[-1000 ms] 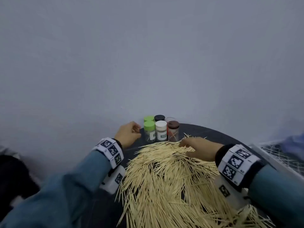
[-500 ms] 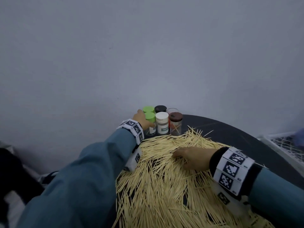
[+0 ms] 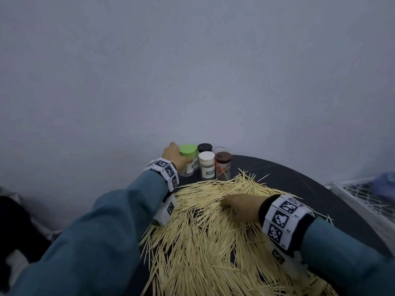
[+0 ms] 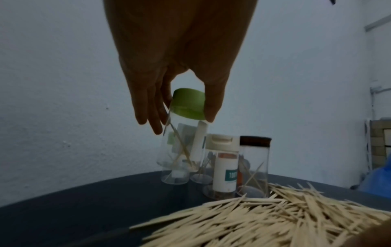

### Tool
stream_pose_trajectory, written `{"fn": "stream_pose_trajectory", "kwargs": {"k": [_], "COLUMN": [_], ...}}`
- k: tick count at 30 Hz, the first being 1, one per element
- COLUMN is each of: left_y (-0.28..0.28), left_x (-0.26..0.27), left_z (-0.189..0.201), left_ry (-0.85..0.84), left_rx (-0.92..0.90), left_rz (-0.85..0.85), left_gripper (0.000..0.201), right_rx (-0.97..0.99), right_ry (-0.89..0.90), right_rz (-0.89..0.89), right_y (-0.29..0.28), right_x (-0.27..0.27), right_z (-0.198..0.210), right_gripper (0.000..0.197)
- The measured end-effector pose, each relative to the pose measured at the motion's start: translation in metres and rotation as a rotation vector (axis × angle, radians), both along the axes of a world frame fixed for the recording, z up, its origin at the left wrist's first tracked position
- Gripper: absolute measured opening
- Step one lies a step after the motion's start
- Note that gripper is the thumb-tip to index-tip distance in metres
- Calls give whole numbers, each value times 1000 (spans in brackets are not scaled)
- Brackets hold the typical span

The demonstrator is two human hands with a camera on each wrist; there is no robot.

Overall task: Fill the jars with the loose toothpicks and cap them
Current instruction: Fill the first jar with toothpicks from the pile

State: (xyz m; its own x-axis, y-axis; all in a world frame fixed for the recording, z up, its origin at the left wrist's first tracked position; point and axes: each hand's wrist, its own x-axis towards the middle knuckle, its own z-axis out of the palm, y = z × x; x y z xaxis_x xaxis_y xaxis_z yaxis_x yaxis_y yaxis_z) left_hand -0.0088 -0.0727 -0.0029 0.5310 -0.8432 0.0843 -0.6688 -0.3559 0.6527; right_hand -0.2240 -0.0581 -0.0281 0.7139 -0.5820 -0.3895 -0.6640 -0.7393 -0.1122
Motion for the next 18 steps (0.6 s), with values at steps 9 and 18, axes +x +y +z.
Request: {"fn": "stream_pose_trajectory", "kwargs": {"k": [9,18], "left_y": [70,101], "left_x": [-43,-110], "left_z": [32,12], "left_ry": [11,30], "left_rx": [-239,-245], "left_rz": [-205,-430], "left_gripper": [54,55], "right_rx": [-72,-108], "right_ry": [-129,-479], "right_rz": [-23,-180], "right_y": [24,32], "right_x": [-14,-58], "right_z": [27,39], "right_gripper": [52,41]}}
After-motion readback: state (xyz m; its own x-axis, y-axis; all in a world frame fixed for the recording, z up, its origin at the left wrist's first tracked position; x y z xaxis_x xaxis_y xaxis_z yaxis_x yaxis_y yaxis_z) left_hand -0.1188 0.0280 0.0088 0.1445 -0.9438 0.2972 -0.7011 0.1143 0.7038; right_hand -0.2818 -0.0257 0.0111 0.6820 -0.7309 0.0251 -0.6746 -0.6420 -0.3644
